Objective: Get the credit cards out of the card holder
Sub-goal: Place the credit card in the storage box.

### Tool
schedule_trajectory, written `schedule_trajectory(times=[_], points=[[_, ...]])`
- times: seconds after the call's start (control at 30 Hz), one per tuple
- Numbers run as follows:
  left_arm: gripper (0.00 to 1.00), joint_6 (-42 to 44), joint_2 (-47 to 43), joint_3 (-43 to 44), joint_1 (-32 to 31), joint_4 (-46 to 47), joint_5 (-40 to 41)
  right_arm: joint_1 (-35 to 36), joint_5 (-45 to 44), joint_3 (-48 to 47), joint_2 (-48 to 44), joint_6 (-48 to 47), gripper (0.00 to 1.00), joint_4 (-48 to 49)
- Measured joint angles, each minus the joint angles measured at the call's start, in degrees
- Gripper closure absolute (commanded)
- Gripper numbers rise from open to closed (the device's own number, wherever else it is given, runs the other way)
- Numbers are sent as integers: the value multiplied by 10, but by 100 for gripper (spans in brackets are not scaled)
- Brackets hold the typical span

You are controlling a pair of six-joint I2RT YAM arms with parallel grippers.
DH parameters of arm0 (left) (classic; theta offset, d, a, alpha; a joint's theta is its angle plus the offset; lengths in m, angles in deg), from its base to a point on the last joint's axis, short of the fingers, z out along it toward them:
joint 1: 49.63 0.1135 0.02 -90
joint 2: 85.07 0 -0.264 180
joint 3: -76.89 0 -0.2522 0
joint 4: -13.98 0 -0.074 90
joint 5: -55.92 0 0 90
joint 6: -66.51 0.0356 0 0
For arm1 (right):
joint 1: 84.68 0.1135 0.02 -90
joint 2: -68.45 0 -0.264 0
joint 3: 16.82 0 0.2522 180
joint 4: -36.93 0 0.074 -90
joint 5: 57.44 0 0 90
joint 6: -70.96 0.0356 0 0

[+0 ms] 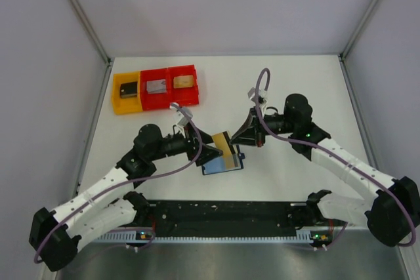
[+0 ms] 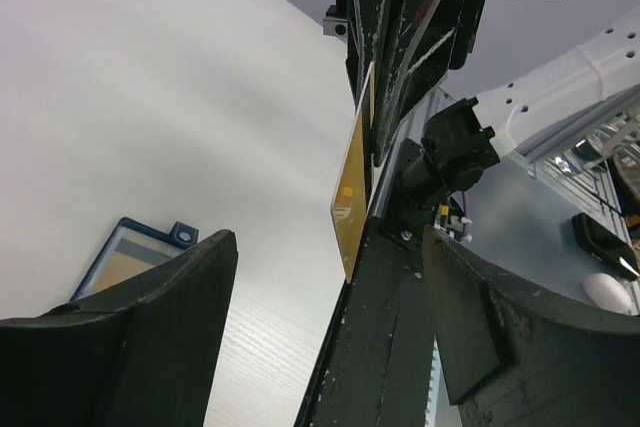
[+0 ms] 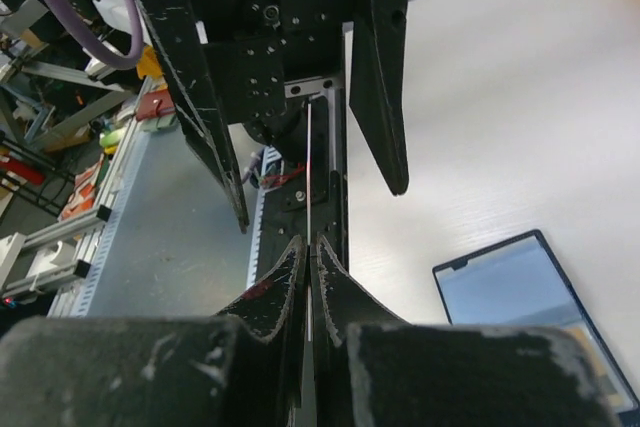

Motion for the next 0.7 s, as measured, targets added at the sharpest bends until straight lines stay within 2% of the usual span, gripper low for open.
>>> schedule_trajectory(times=[0.2, 0.23, 0.3, 0.33, 0.37, 0.4, 0.47, 0.57, 0.6, 0.63, 0.7], points=[[35, -40, 17, -12, 0, 77, -28, 0, 12, 18, -1, 65, 100, 97], [40, -47, 21, -13, 0, 91, -33, 0, 13, 22, -1, 75, 100, 115], [55, -56, 29, -13, 0, 113, -41, 0, 14, 26, -1, 84, 100, 130], [71, -61, 33, -13, 0, 121, -44, 0, 15, 30, -1, 89, 100, 137], [94, -66, 37, -13, 0, 132, -49, 0, 15, 31, -1, 93, 100, 142], [100, -70, 41, -13, 0, 140, -52, 0, 15, 32, -1, 95, 100, 145], [100, -71, 45, -14, 0, 150, -58, 0, 14, 34, -1, 99, 97, 148], [100, -45, 39, -13, 0, 137, -53, 0, 6, 34, -1, 100, 68, 142], [100, -27, 34, -9, 0, 116, -46, 0, 1, 34, -2, 100, 53, 135], [100, -2, 27, -2, 0, 82, -31, 0, -8, 34, -5, 99, 43, 125], [100, 52, 11, 16, 0, 17, 6, 0, -27, 33, -12, 97, 31, 102]])
